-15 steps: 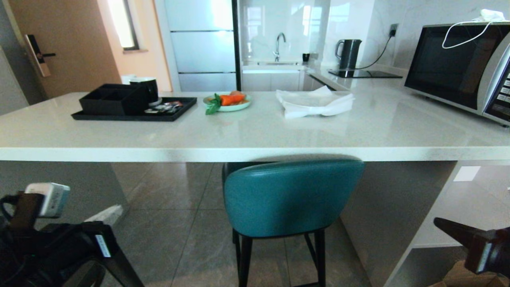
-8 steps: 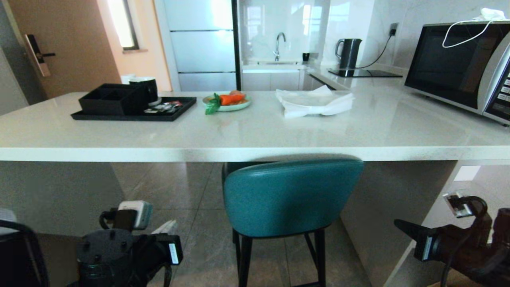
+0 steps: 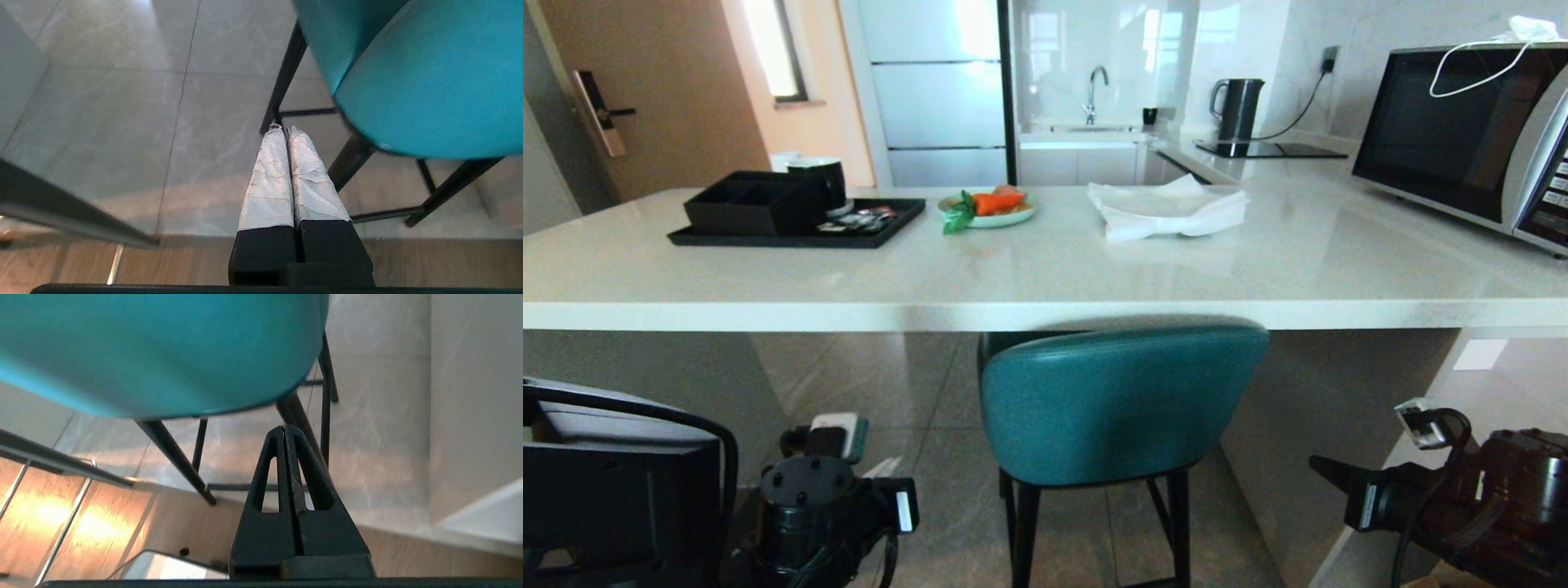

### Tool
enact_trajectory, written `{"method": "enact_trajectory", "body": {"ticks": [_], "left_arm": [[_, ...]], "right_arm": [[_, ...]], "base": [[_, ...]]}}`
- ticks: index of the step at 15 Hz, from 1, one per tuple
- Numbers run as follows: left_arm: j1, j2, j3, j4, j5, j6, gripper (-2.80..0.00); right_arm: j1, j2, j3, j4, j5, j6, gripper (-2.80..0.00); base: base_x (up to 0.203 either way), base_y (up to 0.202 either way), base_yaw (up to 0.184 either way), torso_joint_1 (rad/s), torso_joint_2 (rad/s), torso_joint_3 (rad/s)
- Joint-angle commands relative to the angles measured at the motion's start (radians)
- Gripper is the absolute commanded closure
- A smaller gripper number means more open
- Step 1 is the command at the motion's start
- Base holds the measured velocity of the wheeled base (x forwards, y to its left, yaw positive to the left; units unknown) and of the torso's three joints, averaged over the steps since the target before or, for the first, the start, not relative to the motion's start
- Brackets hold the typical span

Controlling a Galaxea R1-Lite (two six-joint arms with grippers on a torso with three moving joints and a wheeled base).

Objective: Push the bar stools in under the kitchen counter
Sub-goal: Pull the blue chair out from under the dining table

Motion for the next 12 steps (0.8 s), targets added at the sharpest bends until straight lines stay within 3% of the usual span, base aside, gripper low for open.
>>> {"method": "enact_trajectory", "body": {"ticks": [1, 12], "left_arm": [[-0.008, -0.002, 0.011, -0.009, 0.003, 0.001, 0.00], [-0.062, -0.070, 0.036, -0.009, 0.018, 0.020, 0.00]], "right_arm": [[-0.001, -0.002, 0.006, -0.009, 0.003, -0.001, 0.00], [0.004, -0.064, 0.033, -0.009, -0.030, -0.010, 0.00]], "base": [[0.000, 0.000, 0.000, 0.000, 0.00, 0.000], [0.000, 0.000, 0.000, 0.000, 0.00, 0.000]]}}
